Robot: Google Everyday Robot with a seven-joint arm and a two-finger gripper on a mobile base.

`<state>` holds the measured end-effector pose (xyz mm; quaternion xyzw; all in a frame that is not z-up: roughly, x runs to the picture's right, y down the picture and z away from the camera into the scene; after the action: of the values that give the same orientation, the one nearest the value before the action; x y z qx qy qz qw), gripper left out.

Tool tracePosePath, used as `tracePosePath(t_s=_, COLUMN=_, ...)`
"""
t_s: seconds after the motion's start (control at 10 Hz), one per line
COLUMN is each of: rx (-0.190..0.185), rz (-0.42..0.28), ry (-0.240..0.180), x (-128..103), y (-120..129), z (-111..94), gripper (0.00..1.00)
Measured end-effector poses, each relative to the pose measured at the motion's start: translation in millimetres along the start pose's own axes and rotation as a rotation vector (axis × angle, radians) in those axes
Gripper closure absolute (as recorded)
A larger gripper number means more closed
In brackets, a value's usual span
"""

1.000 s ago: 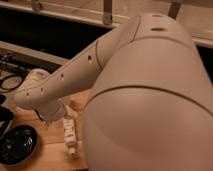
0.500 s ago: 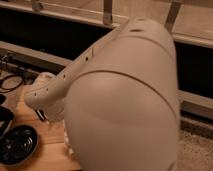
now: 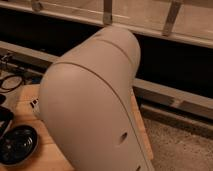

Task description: Place the bottle in the ceramic bowl

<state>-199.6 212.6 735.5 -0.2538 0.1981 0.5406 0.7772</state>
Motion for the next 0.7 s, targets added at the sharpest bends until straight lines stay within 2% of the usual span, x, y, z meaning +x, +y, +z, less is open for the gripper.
tracePosePath(t_s=0.1, rx=-0.002, rz=-0.008, ry=0.004, x=1, y=3, z=-4, gripper=0.42)
tracePosePath(t_s=0.2, rx=-0.003, rz=-0.008, ry=0.006, x=1, y=2, z=-10, gripper=0.43)
tracePosePath(t_s=0.3, rx=-0.01, rz=-0.006, ry=0.008, x=0, y=-1, z=-13, gripper=0.38)
tracePosePath(t_s=0.4, rx=-0.015, rz=-0.001, ry=0.017, x=0, y=-5, z=-9, gripper=0.27)
tracePosePath(t_s=0.5, rx=-0.026, rz=0.0, ry=0.023, x=0, y=-4, z=-3, gripper=0.22)
tracePosePath(t_s=0.7, rx=-0.048, rz=0.005, ry=0.04, x=0, y=-4, z=22, gripper=0.2)
